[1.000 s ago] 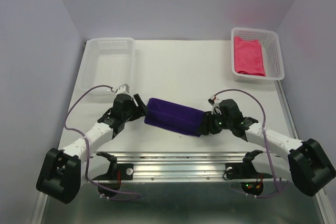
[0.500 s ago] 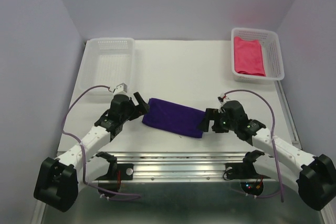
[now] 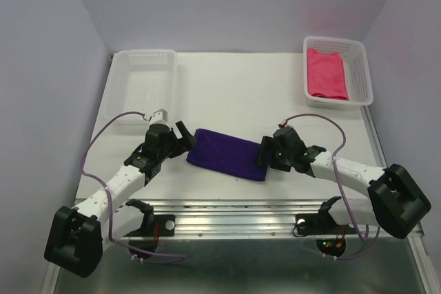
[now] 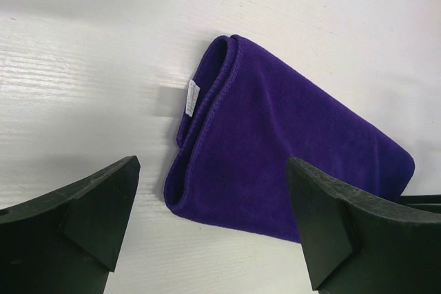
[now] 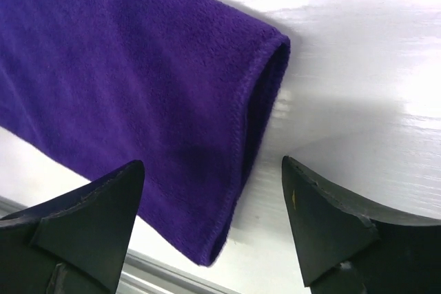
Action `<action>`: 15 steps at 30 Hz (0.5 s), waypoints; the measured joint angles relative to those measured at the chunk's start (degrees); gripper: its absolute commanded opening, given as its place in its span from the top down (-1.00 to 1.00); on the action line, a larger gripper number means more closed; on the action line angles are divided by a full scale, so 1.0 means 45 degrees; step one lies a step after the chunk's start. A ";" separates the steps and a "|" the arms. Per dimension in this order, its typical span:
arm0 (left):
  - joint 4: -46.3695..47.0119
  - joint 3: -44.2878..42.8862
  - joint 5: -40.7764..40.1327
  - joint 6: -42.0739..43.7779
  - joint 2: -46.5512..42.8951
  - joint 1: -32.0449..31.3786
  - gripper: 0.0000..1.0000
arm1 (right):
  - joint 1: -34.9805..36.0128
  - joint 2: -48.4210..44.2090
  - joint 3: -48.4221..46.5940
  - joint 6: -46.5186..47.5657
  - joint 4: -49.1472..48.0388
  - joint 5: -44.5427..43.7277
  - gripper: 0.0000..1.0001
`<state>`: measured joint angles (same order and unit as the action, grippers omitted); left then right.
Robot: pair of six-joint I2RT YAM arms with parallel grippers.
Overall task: Fold and stack the towels
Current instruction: Fold the towel
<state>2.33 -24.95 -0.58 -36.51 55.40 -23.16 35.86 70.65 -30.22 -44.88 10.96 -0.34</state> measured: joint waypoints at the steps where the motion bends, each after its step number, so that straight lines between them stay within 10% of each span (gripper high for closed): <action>1: 0.0005 -0.0005 0.0005 0.0000 0.0000 0.0000 -0.98 | 0.0151 0.0223 -0.0126 -0.0117 0.0010 -0.0214 -0.58; 15: 0.0005 0.0000 0.0039 0.0000 -0.0005 0.0000 -0.97 | 0.2040 0.2526 -0.1885 -0.1962 0.0539 -0.3492 0.03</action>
<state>2.35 -24.95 -0.40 -36.51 55.37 -23.16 45.04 82.02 -38.70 -53.71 13.39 -16.05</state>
